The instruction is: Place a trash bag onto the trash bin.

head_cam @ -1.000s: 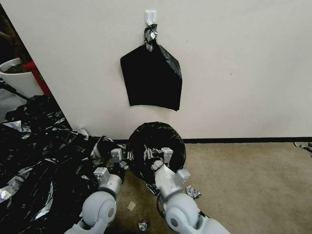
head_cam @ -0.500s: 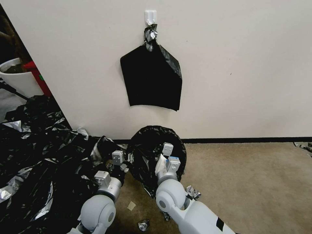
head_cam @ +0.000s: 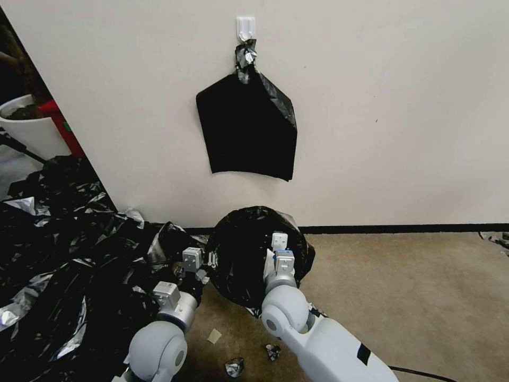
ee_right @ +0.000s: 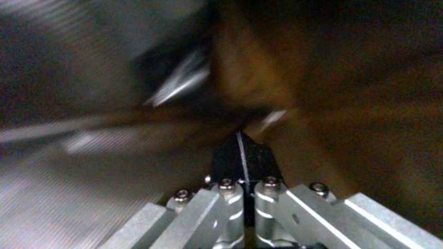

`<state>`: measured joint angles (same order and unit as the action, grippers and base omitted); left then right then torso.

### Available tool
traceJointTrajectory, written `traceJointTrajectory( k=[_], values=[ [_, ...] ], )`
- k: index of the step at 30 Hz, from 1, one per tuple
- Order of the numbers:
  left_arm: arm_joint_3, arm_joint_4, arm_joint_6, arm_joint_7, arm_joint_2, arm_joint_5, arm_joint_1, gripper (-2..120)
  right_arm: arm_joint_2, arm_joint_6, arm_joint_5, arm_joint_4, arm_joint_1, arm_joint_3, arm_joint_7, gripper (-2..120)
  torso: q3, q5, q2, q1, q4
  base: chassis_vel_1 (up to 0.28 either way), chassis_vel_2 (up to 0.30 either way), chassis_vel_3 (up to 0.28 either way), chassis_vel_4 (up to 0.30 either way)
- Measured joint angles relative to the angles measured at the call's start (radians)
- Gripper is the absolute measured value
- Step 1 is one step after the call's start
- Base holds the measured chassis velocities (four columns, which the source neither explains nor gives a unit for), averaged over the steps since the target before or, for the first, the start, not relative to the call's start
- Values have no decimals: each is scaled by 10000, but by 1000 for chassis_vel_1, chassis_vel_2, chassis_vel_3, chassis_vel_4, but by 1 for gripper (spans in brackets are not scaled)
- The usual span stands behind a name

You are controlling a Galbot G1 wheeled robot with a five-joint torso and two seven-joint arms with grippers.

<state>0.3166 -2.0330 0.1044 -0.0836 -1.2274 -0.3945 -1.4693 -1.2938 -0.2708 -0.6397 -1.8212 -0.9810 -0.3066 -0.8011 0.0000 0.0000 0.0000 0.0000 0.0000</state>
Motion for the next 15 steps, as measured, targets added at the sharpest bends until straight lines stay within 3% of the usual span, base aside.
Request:
traceJointTrajectory(
  k=[8, 15],
  values=[
    [-66, -87, 40, 22, -34, 118, -96, 3, 93, -1270, -1236, -316, 85, -319, 12, 0, 0, 0, 0, 0, 0, 0, 0, 0, 0],
    [-42, -270, 45, 81, -26, 178, -313, 3, 52, -1828, -1350, 140, 532, -360, -123, 0, 1, 0, 0, 0, 0, 0, 0, 0, 0]
  ],
)
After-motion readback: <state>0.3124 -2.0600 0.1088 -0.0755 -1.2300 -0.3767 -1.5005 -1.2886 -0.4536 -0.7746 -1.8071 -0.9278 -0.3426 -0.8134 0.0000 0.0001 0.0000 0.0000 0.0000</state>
